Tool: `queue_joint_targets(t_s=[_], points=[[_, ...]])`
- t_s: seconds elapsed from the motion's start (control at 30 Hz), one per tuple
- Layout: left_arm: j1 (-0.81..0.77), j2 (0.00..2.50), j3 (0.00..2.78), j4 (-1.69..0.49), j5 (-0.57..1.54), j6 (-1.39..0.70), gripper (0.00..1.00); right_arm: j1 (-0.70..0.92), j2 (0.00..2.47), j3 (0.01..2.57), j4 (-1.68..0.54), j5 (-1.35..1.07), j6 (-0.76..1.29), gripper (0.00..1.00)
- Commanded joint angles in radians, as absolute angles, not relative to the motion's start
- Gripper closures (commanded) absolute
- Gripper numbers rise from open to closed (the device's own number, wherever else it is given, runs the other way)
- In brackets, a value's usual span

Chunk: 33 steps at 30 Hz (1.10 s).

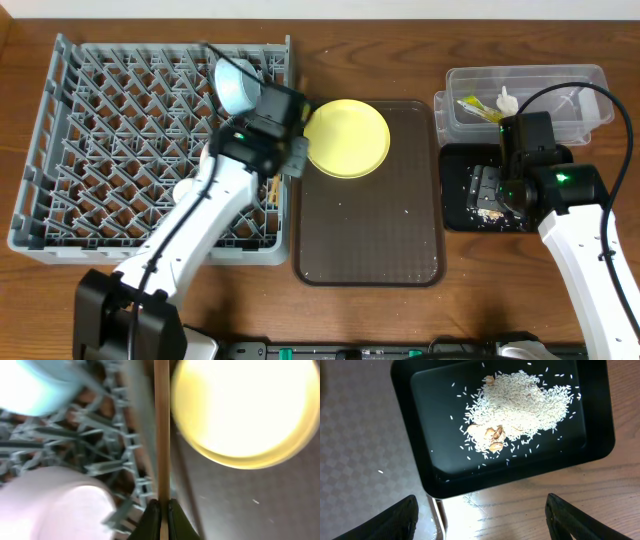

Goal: Sort waste into correct bins and load items into the dishwasher rack
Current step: 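Carry the second chopstick with the left gripper into the rack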

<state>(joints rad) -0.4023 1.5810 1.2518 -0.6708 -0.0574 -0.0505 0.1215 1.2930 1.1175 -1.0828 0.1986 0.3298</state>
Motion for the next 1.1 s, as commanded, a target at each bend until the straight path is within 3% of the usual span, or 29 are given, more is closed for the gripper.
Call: queue_joint_targets(t_s=[0.0,0.47,0.77,1.07], points=[[-0.353,1.577,1.268,-0.656,-0.07,-0.042,0.94,0.11,1.287,1.137,-1.081,0.206,0.34,0.21],[-0.33,1.736,1.266,-0.595,-0.065,-0.042,0.93,0.11,1.287,1.137,-1.076,0.205,0.34,0.2],[-0.331,1.739,1.269,-0.588,-0.065,-0.041,0.66,0.11,1.287,1.137,-1.078,0.205,0.34,0.2],[-0.334,1.581,1.276,-0.587,0.006,-0.042,0.64,0.11,1.287,1.137,-1.077,0.205,0.34,0.2]])
